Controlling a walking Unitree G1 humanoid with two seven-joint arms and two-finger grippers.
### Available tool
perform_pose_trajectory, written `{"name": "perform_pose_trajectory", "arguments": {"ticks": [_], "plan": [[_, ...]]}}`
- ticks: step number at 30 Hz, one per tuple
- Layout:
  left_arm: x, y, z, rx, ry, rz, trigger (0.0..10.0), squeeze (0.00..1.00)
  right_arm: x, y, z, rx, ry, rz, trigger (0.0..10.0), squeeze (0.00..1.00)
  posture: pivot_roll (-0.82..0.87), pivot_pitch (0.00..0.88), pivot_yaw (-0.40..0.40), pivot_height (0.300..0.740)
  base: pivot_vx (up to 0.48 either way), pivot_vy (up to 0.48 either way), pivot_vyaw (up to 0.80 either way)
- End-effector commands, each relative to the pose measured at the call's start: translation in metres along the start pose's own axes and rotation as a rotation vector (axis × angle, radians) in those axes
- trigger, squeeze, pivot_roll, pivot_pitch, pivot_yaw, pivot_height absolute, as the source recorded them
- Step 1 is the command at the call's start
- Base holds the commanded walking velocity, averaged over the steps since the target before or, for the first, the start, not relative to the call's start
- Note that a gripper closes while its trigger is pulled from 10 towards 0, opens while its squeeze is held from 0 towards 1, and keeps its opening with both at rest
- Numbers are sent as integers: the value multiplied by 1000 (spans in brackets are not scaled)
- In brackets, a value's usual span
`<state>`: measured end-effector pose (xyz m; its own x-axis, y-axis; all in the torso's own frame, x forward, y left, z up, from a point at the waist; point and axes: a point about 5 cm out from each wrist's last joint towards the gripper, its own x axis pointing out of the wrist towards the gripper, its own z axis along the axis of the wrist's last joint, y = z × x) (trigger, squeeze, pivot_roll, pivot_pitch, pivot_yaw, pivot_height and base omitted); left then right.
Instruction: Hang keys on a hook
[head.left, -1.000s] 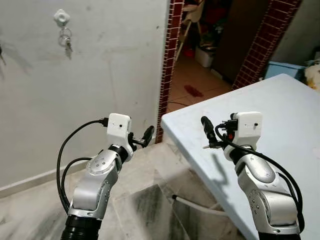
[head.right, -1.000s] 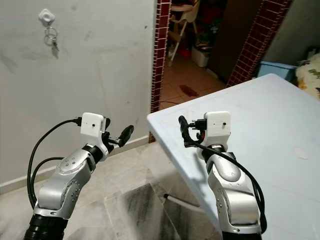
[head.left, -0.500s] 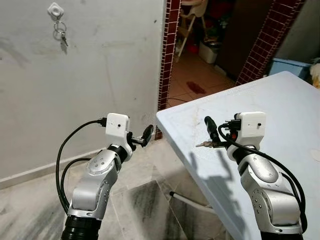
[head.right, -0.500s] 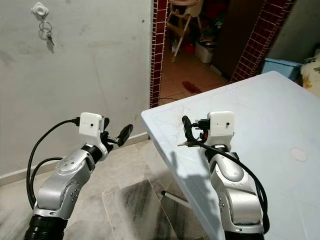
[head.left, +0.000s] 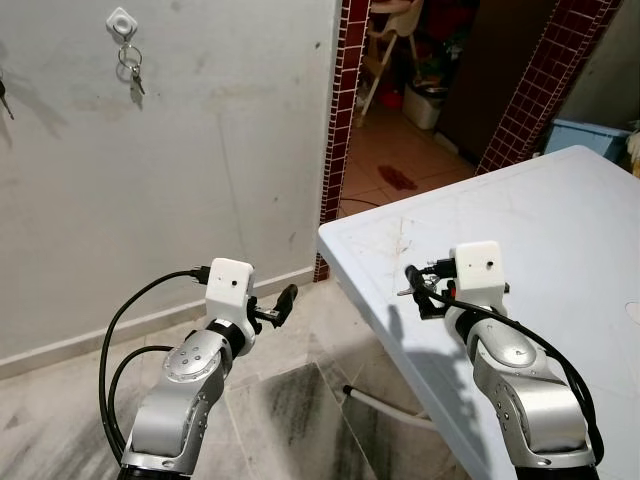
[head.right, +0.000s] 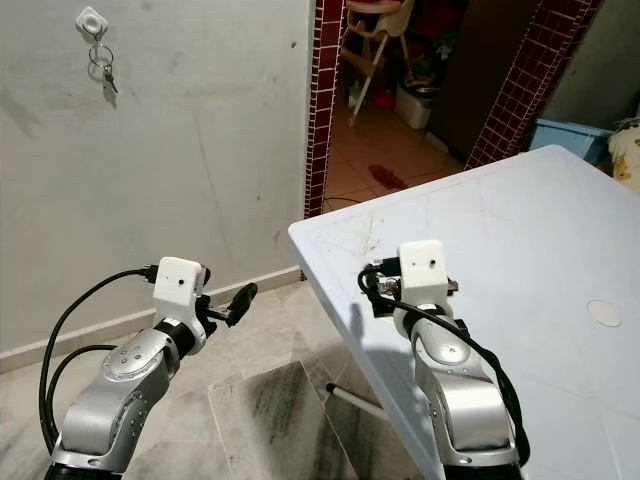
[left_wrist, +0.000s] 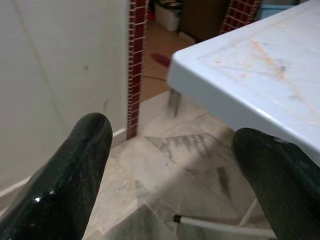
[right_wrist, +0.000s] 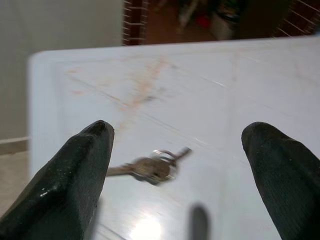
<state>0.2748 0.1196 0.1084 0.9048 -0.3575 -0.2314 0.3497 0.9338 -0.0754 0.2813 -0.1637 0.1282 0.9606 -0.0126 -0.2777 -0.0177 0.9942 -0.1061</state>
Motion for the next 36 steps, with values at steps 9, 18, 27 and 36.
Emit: {"name": "perform_pose_trajectory", "arguments": {"ticks": [9, 18, 27, 36], "plan": [[0, -6, 1, 5, 12, -27, 10000, 0, 4, 12, -14, 37, 128, 25, 10000, 0, 82, 19, -78, 740, 0, 0, 0], [-1, -7, 3, 5, 10, -12, 10000, 0, 19, 23, -12, 36, 121, -67, 10000, 0, 101, 29, -91, 740, 0, 0, 0], [-5, -5, 6, -7, 10, -7, 10000, 0, 30, 19, -18, 46, 103, -142, 10000, 0, 116, 44, -89, 740, 0, 0, 0], [-6, -5, 6, -5, 13, -8, 10000, 0, 33, 33, -28, 99, 160, -106, 10000, 0, 118, 49, -91, 740, 0, 0, 0]]}}
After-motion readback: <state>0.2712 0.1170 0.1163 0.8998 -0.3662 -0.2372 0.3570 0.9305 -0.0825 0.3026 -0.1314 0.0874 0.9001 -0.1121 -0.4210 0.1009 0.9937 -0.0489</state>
